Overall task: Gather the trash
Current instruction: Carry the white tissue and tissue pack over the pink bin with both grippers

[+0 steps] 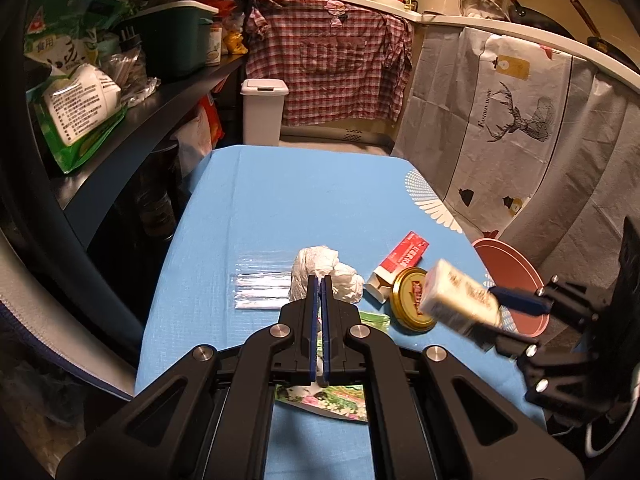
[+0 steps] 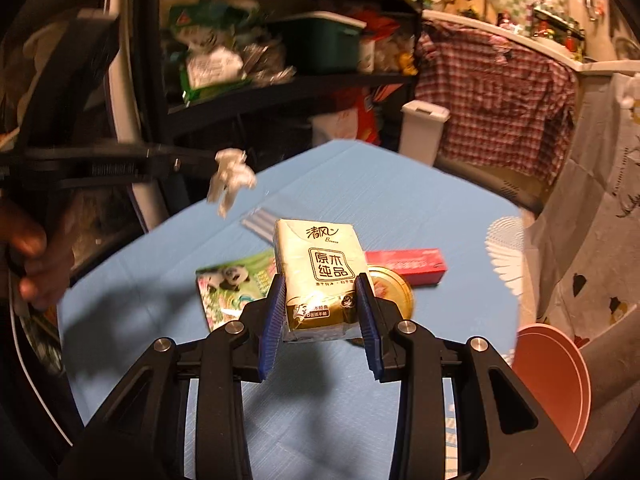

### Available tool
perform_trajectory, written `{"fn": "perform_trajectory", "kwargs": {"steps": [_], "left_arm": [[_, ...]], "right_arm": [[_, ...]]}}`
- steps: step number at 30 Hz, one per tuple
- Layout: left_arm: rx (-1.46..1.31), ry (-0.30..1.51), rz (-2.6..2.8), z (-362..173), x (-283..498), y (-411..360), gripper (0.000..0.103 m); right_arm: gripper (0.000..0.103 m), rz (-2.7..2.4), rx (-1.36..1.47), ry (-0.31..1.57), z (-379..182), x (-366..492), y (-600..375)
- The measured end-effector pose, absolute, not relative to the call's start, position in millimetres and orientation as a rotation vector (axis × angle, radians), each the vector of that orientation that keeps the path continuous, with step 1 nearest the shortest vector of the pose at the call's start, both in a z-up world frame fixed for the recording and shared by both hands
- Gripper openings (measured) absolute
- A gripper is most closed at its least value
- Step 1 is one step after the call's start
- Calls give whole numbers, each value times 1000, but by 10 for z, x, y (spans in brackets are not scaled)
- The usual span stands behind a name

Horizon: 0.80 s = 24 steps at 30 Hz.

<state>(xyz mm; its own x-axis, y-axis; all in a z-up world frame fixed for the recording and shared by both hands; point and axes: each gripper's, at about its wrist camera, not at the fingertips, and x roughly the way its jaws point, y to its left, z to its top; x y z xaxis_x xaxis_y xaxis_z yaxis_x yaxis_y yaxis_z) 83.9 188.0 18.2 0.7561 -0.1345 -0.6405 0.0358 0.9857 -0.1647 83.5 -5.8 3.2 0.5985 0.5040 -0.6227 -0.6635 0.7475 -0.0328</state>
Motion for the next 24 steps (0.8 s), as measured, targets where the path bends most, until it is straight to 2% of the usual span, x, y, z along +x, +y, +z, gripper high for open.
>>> {"fn": "perform_trajectory", "kwargs": {"steps": [24], "left_arm": [[-91,638,-194,441,852,1170,1]], "right_arm": [[36,403,-59,479,942,884,-1469]]}}
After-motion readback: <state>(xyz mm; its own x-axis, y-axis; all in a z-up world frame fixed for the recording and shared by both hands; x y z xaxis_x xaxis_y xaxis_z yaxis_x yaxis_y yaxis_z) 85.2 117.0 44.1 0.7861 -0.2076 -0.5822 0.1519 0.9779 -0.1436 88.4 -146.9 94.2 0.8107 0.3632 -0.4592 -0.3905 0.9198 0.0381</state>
